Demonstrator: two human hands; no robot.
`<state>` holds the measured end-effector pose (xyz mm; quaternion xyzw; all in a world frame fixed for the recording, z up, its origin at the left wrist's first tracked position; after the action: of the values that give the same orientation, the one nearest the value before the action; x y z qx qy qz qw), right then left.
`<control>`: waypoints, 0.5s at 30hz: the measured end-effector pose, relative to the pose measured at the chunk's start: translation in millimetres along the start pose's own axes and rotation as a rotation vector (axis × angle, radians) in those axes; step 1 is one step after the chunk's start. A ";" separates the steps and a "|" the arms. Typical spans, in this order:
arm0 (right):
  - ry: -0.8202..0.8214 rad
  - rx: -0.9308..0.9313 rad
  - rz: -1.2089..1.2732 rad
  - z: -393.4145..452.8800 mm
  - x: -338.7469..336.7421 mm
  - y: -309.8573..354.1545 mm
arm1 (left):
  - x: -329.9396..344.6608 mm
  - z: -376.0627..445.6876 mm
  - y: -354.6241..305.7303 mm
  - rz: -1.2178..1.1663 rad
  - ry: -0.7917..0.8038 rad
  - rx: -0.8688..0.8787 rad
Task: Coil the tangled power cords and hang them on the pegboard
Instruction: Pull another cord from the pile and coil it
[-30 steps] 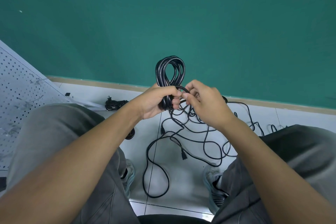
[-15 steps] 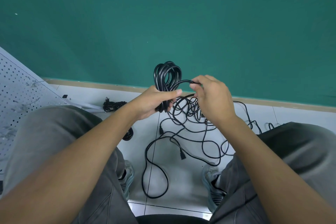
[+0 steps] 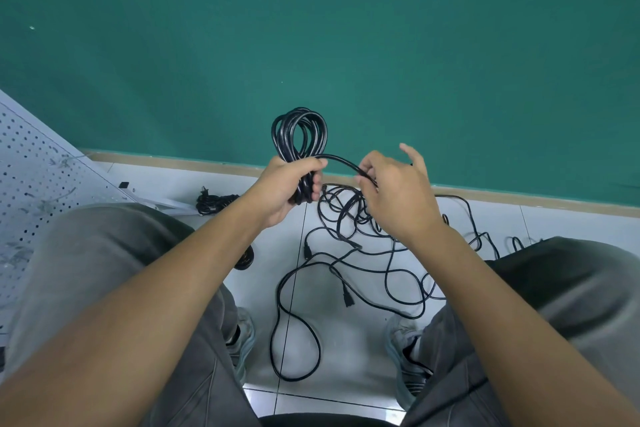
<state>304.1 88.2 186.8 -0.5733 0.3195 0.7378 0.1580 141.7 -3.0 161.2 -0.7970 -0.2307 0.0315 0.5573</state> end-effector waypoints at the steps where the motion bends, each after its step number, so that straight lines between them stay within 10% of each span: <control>1: 0.014 0.003 -0.061 0.2 0.6 -0.1 | -1.4 1.0 0.0 0.011 -0.020 0.001; 15: -0.379 0.098 -0.035 -1.0 1.4 -7.7 | 10.6 -4.5 -1.8 0.004 0.143 -0.045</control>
<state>309.0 93.1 183.1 -0.4211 0.3095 0.8134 0.2556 152.0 -2.1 166.7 -0.8100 -0.1891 -0.0296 0.5544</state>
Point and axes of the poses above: each hand's wrist, its own z-axis towards the middle knuckle, its own x-axis out of the palm, y = z × x, the point moved 3 cm from there along z, towards the middle knuckle, and after that the axes turned 5 degrees about y, right-handed, at the moved point
